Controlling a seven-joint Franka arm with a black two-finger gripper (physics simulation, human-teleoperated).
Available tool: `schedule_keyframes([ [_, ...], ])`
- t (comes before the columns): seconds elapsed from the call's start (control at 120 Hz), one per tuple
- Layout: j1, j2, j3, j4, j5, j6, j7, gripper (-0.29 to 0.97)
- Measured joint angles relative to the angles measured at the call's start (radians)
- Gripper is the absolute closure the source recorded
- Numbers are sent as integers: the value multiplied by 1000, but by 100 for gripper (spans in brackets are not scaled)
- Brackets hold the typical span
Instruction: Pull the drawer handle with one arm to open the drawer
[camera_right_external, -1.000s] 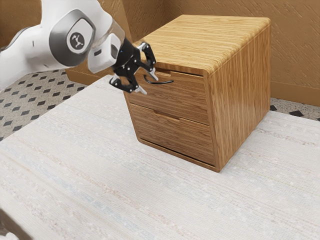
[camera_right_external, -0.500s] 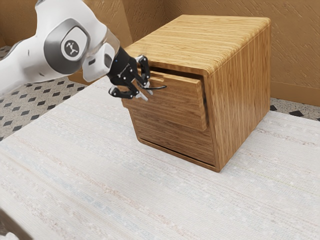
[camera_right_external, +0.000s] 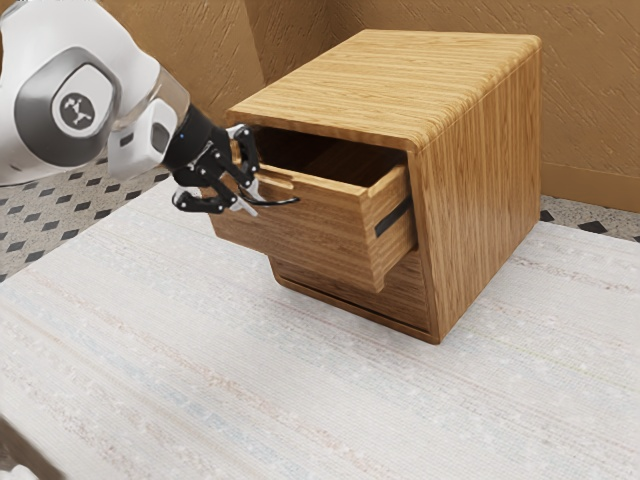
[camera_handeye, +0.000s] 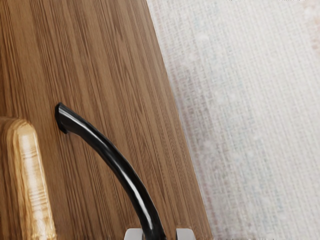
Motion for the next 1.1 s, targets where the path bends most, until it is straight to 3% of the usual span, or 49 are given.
schedule_keyframes([
  [0.608,-17,-204,8,-195,-14,-23,6,69],
  [1.1,-45,-321,67,-288,-10,-49,9,70],
])
